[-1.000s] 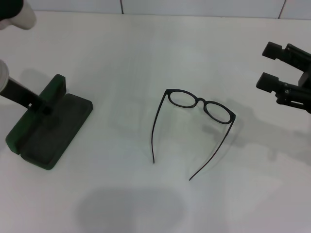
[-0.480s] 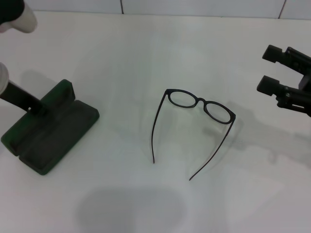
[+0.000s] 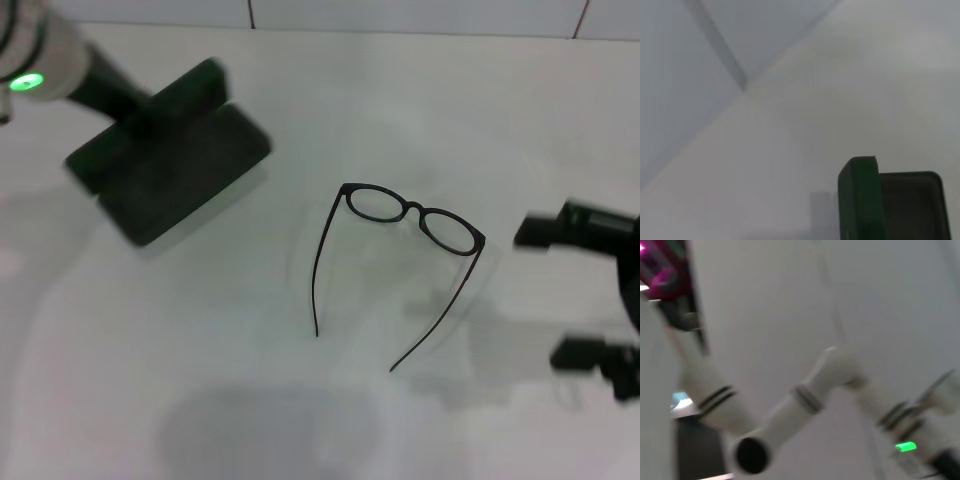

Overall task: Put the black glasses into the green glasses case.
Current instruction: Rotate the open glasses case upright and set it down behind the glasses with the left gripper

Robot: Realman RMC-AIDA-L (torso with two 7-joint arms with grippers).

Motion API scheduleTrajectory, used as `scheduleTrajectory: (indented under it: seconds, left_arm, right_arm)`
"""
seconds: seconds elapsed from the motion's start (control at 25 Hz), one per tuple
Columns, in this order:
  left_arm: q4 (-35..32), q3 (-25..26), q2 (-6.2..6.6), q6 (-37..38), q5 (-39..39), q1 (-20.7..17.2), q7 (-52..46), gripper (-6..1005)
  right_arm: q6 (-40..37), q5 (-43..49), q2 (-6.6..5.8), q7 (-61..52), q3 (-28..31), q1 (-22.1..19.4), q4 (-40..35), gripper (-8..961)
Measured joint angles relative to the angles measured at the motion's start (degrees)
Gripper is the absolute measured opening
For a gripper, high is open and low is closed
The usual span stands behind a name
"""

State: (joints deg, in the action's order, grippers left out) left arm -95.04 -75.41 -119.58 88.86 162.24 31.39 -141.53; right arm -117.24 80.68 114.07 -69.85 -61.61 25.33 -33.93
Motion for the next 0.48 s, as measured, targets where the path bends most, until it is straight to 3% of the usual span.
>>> scheduleTrajectory:
  seconds: [0.16,0.48]
  left_arm:
    - [3.54,-6.64,0.00,-7.56,0.04,4.13,4.73,206]
    - [14.59,-18.67,-0.37,-21.42,-0.43,10.18,11.59,207]
  right_arm:
    - [-3.56,3.72,1.18,-0.10,-0.05,0.24,0.14,873]
    - [-4.03,4.00,1.60,1.17,-0.39,-2.82,1.23,866]
